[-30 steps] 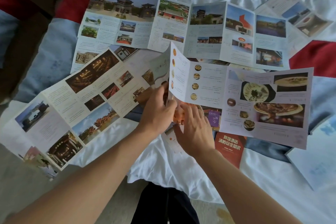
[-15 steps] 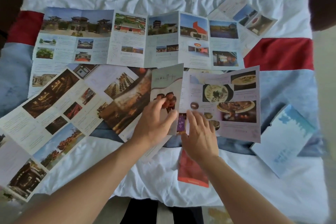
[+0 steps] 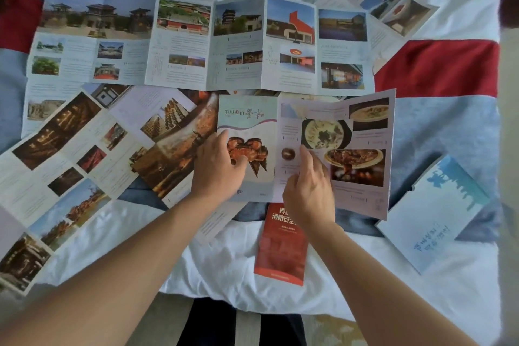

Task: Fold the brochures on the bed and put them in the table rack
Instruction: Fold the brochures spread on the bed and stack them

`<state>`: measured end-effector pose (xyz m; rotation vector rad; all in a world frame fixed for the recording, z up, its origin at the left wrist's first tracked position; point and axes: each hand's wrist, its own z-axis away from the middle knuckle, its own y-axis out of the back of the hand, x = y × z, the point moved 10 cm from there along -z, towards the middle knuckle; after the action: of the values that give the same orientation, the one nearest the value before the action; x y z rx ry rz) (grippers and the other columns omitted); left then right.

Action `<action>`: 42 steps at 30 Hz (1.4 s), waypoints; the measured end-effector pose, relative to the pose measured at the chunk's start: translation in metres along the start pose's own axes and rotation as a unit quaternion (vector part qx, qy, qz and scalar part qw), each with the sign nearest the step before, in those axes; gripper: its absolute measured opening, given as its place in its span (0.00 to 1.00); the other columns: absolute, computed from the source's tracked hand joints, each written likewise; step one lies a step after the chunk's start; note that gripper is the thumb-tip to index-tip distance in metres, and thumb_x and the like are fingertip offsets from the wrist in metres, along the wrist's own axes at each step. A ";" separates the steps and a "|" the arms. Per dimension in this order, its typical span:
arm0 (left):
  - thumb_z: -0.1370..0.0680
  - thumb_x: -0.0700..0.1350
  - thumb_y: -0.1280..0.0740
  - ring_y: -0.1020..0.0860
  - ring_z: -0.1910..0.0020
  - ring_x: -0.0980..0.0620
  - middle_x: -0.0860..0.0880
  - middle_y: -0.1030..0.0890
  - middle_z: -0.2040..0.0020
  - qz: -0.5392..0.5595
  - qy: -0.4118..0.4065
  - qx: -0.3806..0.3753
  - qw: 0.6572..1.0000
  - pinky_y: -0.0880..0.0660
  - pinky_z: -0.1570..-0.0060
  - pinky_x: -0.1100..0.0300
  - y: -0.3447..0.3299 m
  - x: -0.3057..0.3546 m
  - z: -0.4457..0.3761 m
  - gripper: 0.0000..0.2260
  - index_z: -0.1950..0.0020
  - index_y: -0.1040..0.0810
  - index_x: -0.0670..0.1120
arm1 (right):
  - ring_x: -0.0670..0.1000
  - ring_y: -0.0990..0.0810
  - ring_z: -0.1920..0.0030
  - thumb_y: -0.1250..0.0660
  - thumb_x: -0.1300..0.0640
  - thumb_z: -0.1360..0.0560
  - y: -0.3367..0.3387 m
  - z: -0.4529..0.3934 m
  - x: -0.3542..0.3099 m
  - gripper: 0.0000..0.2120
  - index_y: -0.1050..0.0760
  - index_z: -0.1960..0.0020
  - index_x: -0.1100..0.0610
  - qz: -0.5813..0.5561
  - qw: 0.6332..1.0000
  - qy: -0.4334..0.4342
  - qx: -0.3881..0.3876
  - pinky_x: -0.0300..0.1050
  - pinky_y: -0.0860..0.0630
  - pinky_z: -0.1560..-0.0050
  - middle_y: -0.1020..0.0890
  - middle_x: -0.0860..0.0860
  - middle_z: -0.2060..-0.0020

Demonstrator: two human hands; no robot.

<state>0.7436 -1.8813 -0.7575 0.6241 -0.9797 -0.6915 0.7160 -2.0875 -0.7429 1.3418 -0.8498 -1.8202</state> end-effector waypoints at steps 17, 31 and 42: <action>0.23 0.50 0.31 0.28 0.36 0.48 0.48 0.27 0.35 0.120 0.018 0.013 0.992 0.29 0.37 0.52 -0.026 0.045 0.015 0.25 0.27 0.32 0.49 | 0.52 0.21 0.66 0.42 0.60 0.25 0.029 -0.008 0.006 0.18 0.30 0.36 0.52 -0.070 0.997 -0.037 0.004 0.53 0.21 0.67 0.18 0.50 0.61; 0.23 0.45 0.30 0.29 0.33 0.46 0.45 0.30 0.31 0.170 -0.024 -0.040 0.984 0.31 0.32 0.48 -0.071 0.123 0.026 0.26 0.26 0.33 0.45 | 0.61 0.28 0.38 0.34 0.61 0.31 0.147 -0.026 0.044 0.11 0.21 0.50 0.57 0.063 0.977 0.017 0.203 0.55 0.34 0.41 0.25 0.57 0.38; 0.23 0.46 0.31 0.31 0.32 0.50 0.48 0.30 0.32 0.147 -0.036 -0.053 0.987 0.32 0.33 0.53 -0.099 0.137 0.031 0.26 0.26 0.34 0.48 | 0.59 0.55 0.20 0.36 0.54 0.28 0.146 -0.043 0.129 0.08 0.24 0.49 0.50 0.050 0.978 -0.127 0.158 0.69 0.61 0.26 0.48 0.55 0.20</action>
<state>0.7450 -2.0535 -0.7461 0.3529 -1.0679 -0.5017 0.7538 -2.2781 -0.6960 1.2423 -1.3658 -1.8566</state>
